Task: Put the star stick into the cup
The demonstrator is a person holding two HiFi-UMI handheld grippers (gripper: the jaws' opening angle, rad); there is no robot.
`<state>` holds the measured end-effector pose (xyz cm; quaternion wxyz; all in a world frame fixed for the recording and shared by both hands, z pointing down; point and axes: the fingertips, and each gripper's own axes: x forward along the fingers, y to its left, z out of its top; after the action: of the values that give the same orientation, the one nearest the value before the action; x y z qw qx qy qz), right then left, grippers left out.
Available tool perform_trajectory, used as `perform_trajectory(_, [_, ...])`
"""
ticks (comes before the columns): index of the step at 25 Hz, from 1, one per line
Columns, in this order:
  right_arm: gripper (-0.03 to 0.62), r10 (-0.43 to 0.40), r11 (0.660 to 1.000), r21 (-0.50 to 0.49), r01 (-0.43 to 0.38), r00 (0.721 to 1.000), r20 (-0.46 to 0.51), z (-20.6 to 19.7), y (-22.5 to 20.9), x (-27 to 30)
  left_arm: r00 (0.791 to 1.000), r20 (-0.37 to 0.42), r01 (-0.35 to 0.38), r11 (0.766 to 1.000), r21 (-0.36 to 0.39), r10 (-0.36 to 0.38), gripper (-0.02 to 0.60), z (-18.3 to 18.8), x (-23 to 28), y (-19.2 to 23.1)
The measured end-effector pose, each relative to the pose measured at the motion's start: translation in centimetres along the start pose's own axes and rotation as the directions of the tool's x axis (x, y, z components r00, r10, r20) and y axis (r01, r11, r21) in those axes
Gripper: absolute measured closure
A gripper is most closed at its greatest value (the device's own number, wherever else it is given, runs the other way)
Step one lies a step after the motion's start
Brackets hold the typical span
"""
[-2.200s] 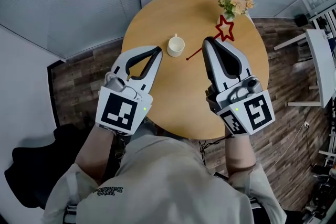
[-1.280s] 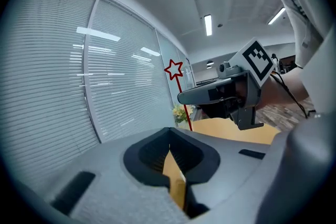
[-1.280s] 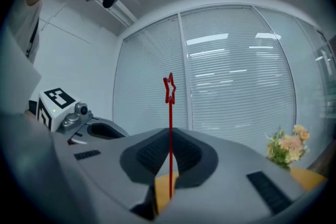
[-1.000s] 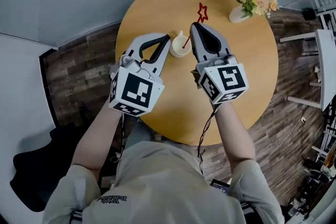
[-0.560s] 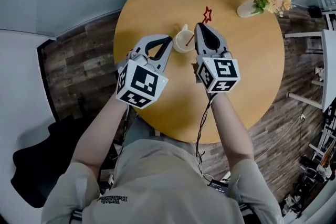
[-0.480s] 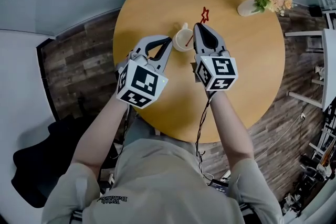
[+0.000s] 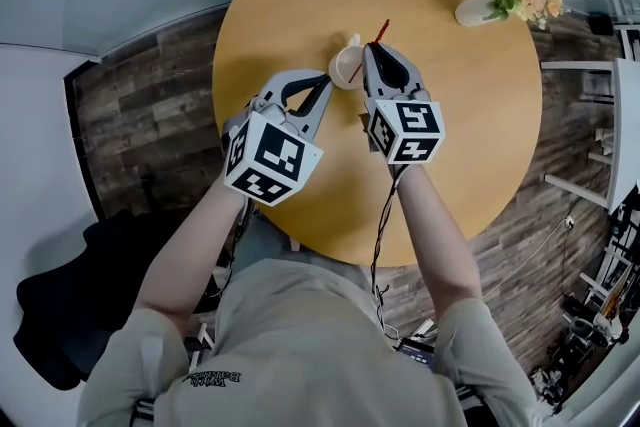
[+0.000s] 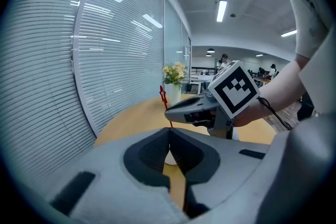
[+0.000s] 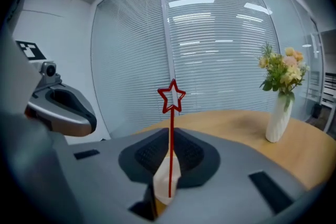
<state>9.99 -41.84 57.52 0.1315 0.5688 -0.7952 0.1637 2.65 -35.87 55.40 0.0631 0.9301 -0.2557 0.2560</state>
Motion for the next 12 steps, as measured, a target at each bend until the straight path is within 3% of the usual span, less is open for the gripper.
perform_trajectory(6, [0.554, 0.003, 1.0, 0.01, -0.003, 1.0, -0.013, 0.3, -0.1, -1.6, 1.0, 0.019, 0.001, 1.0, 0.004, -0.001, 0.56, 1.0, -0.4, -0.7])
perform_trajectory(12, [0.554, -0.005, 1.0, 0.009, 0.004, 0.998, 0.067, 3.9, 0.1, -5.5, 0.997, 0.067, -0.033, 0.999, 0.027, 0.031, 0.56, 3.8, -2.3, -1.2])
